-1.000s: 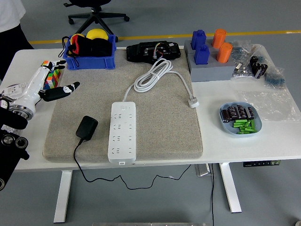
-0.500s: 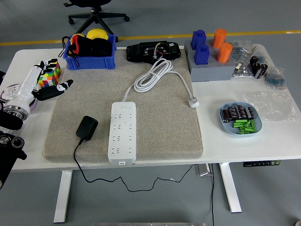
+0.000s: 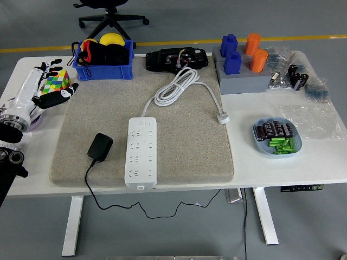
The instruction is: Pull the plug out,throw it away,press the button
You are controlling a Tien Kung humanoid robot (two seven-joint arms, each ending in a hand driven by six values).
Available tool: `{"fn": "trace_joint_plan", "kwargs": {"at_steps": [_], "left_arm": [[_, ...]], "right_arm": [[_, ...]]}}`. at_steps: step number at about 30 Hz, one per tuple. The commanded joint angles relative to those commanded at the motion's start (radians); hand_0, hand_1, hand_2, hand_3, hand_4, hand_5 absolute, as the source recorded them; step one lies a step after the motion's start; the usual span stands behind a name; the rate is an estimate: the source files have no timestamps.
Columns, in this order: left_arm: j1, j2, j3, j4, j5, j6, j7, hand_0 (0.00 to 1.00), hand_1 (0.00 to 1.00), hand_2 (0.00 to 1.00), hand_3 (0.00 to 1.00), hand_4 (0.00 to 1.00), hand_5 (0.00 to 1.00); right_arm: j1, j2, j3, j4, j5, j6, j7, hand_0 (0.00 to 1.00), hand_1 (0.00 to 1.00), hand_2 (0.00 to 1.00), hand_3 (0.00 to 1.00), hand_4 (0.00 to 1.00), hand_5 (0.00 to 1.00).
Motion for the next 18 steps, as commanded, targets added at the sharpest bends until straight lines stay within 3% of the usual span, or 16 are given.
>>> {"fn": "trace_joint_plan", "kwargs": {"at_steps": [7, 18], "left_arm": [[0.040, -0.011, -0.001, -0.019, -0.002, -0.001, 0.002, 0.840, 0.802, 0.807, 0.887, 0.751, 0.301], [0.045, -0.012, -0.006, -0.024, -0.003, -0.011, 0.007, 0.839, 0.798, 0.807, 0.884, 0.750, 0.315]], "right_arm": [[-0.037, -0.010, 0.053, 0.000, -0.023, -0.001, 0.003, 0.701, 0.676, 0.660, 0.617, 0.711, 0.489], [-0.038, 0.001, 0.055, 0.000, -0.022, -0.001, 0.001, 0.701, 0.676, 0.660, 0.617, 0.711, 0.489]]}}
